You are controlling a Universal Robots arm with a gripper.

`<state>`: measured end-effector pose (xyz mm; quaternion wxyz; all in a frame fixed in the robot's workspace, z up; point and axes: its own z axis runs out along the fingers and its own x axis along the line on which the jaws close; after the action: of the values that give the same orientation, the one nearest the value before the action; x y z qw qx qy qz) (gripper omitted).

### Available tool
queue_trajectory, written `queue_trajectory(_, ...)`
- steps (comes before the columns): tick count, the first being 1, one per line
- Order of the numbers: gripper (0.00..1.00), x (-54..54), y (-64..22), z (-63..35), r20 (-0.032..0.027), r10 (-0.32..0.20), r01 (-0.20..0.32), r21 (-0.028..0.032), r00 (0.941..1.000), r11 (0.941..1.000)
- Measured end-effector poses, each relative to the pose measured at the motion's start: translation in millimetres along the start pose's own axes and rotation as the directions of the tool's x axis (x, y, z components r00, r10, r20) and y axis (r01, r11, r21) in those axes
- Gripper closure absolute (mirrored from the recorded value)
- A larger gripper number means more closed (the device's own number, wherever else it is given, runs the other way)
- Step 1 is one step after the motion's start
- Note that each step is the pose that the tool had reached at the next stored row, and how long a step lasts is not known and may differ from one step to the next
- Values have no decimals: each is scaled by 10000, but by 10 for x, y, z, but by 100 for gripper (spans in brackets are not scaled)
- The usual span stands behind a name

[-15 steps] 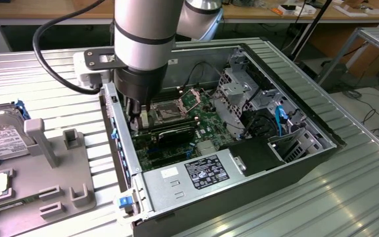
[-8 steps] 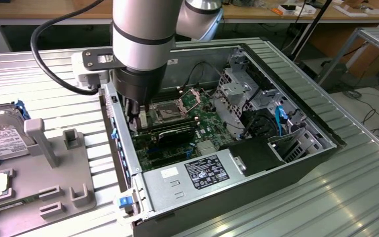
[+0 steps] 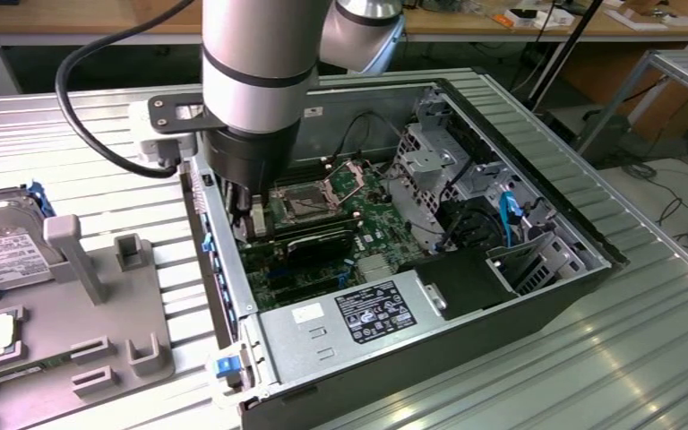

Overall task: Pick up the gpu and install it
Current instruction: 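Press down on the gpu until it lock into place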

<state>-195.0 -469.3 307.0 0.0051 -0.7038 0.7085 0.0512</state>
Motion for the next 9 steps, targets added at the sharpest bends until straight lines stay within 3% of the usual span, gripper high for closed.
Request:
queue_trajectory(6, 89, 0, -9, 7, 43, -1, 1, -19, 10000, 10000)
queue_trajectory(8, 89, 0, -44, 6, 43, 0, 0, -21, 10000, 10000)
queue_trajectory(9, 89, -1, -104, -1, 41, 2, -2, -46, 10000, 10000)
